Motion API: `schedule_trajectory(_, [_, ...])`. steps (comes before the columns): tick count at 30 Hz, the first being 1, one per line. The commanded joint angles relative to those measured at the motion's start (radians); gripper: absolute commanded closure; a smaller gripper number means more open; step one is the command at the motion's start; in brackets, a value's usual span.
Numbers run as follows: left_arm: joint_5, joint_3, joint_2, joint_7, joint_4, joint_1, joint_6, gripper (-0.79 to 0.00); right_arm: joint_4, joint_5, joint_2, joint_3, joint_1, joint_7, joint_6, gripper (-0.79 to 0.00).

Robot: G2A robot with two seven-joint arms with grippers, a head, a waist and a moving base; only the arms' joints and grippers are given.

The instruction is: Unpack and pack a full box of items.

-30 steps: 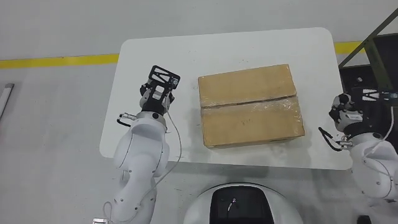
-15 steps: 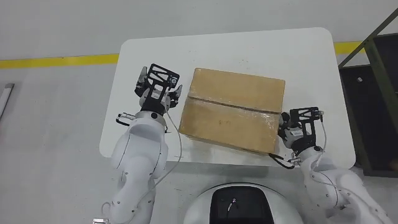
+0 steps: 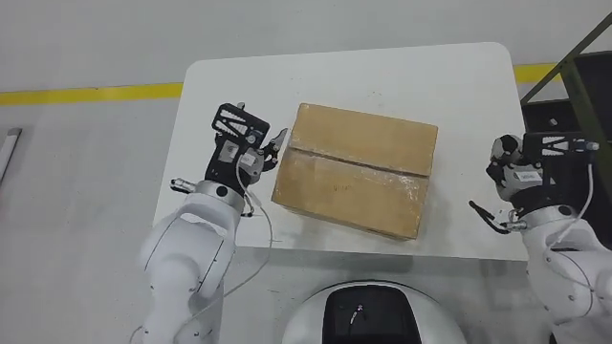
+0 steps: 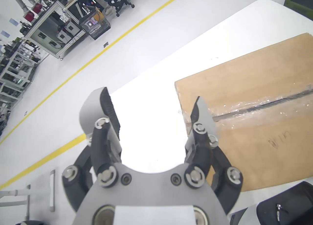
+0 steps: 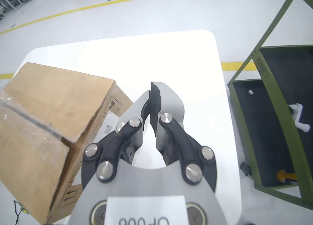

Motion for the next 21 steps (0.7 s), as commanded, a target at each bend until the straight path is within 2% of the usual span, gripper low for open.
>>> schedule_trajectory(1, [-0.035, -0.017, 0.004, -0.005, -0.015, 0.006, -0.044, 0.0, 0.001, 0.002, -0.001, 0.001, -0.01, -0.016, -0.001, 0.0])
schedule_trajectory(6, [-0.131, -0.066, 0.014, -0.025, -0.051, 0.047, -0.107, 0.0, 0.108, 0.005, -0.006, -0.029, 0.016, -0.077, -0.004, 0.0])
schedule_trajectory(12, [-0.189, -0.11, 0.026, -0.069, -0.104, 0.086, -0.157, 0.0, 0.344, -0.003, -0.017, -0.157, 0.194, -0.109, -0.034, 0.0])
schedule_trajectory(13, [-0.192, -0.114, 0.028, -0.074, -0.111, 0.091, -0.16, -0.006, 0.377, -0.004, -0.02, -0.179, 0.227, -0.111, -0.034, 0.0])
schedule_trajectory(14, [-0.192, -0.118, 0.03, -0.078, -0.117, 0.094, -0.158, -0.068, 0.411, -0.004, -0.023, -0.203, 0.258, -0.11, -0.036, 0.0])
schedule_trajectory(15, [-0.195, -0.12, 0.031, -0.079, -0.122, 0.098, -0.157, -0.092, 0.442, -0.003, -0.027, -0.224, 0.288, -0.111, -0.036, 0.0])
schedule_trajectory(16, [-0.198, -0.122, 0.033, -0.082, -0.125, 0.102, -0.156, -0.089, 0.472, -0.001, -0.03, -0.243, 0.317, -0.114, -0.036, 0.0])
schedule_trajectory(17, [-0.196, -0.123, 0.034, -0.087, -0.13, 0.105, -0.154, -0.206, 0.502, -0.005, -0.033, -0.262, 0.347, -0.117, -0.042, 0.0])
schedule_trajectory(18, [-0.195, -0.123, 0.036, -0.09, -0.135, 0.108, -0.153, -0.391, 0.529, -0.006, -0.036, -0.279, 0.375, -0.121, -0.045, 0.0])
schedule_trajectory(19, [-0.194, -0.122, 0.037, -0.096, -0.137, 0.112, -0.147, -0.785, 0.551, -0.002, -0.04, -0.296, 0.398, -0.123, -0.046, 0.0])
schedule_trajectory(21, [-0.197, -0.12, 0.038, -0.099, -0.14, 0.115, -0.143, -0.785, 0.585, -0.006, -0.046, -0.321, 0.436, -0.13, -0.041, 0.0])
